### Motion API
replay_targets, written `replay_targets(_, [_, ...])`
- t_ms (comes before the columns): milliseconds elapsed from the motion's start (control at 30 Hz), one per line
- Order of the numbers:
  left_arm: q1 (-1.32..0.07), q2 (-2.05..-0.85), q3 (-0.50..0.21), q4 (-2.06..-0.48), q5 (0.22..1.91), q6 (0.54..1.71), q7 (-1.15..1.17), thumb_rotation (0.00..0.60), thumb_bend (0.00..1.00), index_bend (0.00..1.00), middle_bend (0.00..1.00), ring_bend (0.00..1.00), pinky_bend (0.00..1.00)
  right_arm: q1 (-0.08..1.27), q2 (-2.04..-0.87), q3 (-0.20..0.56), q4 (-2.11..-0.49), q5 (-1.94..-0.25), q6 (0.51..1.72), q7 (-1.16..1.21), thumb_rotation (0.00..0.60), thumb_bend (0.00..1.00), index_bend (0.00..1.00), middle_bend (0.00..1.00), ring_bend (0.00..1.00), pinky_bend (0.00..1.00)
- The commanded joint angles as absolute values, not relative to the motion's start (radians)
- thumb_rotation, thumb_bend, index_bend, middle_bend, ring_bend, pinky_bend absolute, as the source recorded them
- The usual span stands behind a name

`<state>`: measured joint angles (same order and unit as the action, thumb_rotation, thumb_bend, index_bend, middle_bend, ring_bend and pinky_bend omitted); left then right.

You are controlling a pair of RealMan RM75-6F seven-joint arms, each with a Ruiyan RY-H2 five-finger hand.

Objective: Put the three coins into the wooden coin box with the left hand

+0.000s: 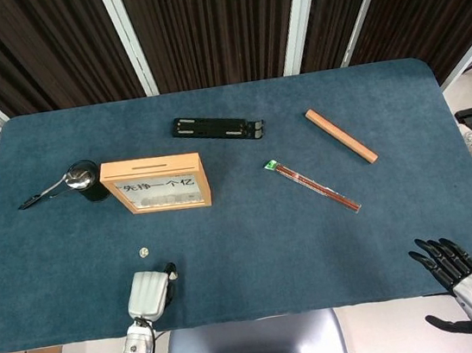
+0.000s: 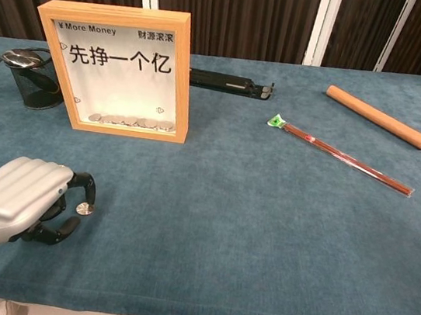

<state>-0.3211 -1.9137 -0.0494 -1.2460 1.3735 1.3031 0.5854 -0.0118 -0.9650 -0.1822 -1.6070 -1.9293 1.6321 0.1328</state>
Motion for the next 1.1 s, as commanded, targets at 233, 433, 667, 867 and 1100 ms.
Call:
replay_targets(233, [-0.324, -1.914, -0.054, -1.235, 1.369, 1.297, 0.587, 0.6, 0.41, 0.43, 1.0, 1.0, 1.0, -0.012, -0.964, -0.181, -1.606, -1.928, 1.634, 0.135, 0.6, 0.13, 0.0, 0.0, 0.0, 0.0])
replay_targets(433, [-0.326, -1.916, -0.059, -1.226, 1.368, 1.296, 0.578, 0.6, 0.41, 0.46, 1.0, 1.0, 1.0, -0.012, -0.965, -0.181, -1.608, -1.927, 1.631, 0.133, 0.6, 0.13, 0.0, 0.0, 0.0, 0.0])
replay_targets(667, [-0.332, -1.933, -0.074, -1.192, 1.372, 1.303, 0.543, 0.6, 0.41, 0.5, 1.0, 1.0, 1.0, -0.009, -0.965, -0.179, -1.61, -1.922, 1.625, 0.132, 0.6, 0.13, 0.0, 0.0, 0.0, 0.0])
replay_targets(867, [-0.333, -1.936, -0.078, -1.174, 1.378, 1.31, 0.522, 0.6, 0.41, 0.5, 1.0, 1.0, 1.0, -0.007, -0.966, -0.179, -1.612, -1.919, 1.618, 0.129, 0.6, 0.13, 0.0, 0.0, 0.0, 0.0])
replay_targets(1100, [-0.334, -1.933, -0.08, -1.173, 1.386, 1.318, 0.511, 0.6, 0.41, 0.5, 1.0, 1.0, 1.0, -0.007, -0.968, -0.179, -1.615, -1.919, 1.613, 0.121, 0.6, 0.13, 0.0, 0.0, 0.0, 0.0])
